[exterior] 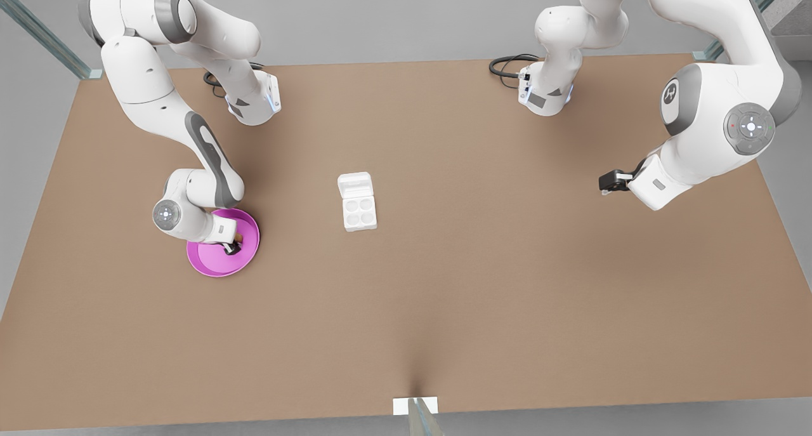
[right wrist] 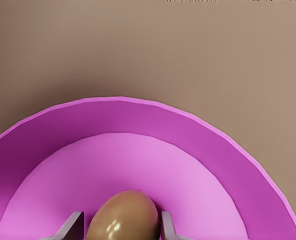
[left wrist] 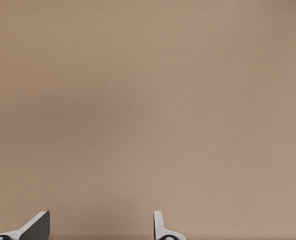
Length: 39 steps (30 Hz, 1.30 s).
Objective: Pack egg into the box and close the box lid
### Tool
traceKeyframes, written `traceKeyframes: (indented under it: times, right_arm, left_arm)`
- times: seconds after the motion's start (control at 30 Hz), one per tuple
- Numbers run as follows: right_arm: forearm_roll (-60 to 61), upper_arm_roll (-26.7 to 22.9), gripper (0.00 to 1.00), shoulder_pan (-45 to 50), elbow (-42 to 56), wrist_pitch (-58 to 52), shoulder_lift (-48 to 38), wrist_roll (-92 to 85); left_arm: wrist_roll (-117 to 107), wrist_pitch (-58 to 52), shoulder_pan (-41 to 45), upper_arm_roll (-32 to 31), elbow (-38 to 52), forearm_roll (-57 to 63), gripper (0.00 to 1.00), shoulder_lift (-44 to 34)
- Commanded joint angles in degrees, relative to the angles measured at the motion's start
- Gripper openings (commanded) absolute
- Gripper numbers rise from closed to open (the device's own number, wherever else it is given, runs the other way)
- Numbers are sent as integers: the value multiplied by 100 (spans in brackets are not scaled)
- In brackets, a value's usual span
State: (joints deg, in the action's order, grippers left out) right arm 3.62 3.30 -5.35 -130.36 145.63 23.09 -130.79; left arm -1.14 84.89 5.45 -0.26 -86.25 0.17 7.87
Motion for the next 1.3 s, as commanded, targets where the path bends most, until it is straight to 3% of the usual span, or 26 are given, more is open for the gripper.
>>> traceKeyframes:
  times: [0.0, 0.93, 1.1, 1.17, 1.27]
  right_arm:
    - [42, 4, 62, -2, 2, 0, -7, -192]
    - [183, 13, 57, -63, 142, -26, -7, -140]
    - [929, 276, 57, 25, 748, -114, 2, 115]
    - [1272, 575, 57, 173, 1276, -123, 292, 668]
    - [1422, 575, 57, 763, 2023, -123, 740, 1442]
  left_arm:
    - [-1, 1, 0, 0, 3, 1, 100, -5]
    - [-1, -7, 0, 0, 3, 1, 100, 4]
    - [-1, -7, 0, 0, -6, 1, 100, 4]
    - [-1, -7, 0, 0, -6, 1, 100, 4]
    - [-1, -16, 0, 0, -6, 1, 100, 4]
